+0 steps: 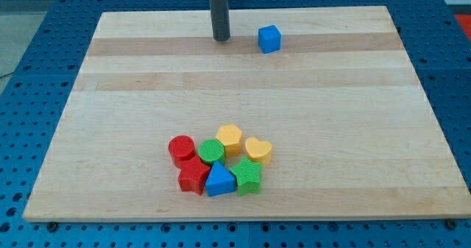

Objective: Move the blue cube towards center

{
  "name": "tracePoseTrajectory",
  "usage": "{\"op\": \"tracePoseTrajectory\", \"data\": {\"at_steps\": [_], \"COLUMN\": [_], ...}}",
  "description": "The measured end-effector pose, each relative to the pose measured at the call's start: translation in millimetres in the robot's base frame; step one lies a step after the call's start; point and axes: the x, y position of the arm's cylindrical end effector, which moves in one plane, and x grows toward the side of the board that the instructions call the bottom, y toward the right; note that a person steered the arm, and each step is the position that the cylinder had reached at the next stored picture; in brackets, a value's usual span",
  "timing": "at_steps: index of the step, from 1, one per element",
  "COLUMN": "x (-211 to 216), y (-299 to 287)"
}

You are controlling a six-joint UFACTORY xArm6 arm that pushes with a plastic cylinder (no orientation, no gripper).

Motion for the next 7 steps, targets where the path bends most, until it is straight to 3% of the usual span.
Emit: {"op": "tracePoseTrajectory", "data": {"at_steps": [1, 2, 3, 4, 5, 6, 7], "x": [-37.8, -27.2, 20.0, 62.7, 71.5, 23.6, -8.1], "y": [47.9, 107.5, 72.6, -16.7, -47.8, -24.2, 40.2]}}
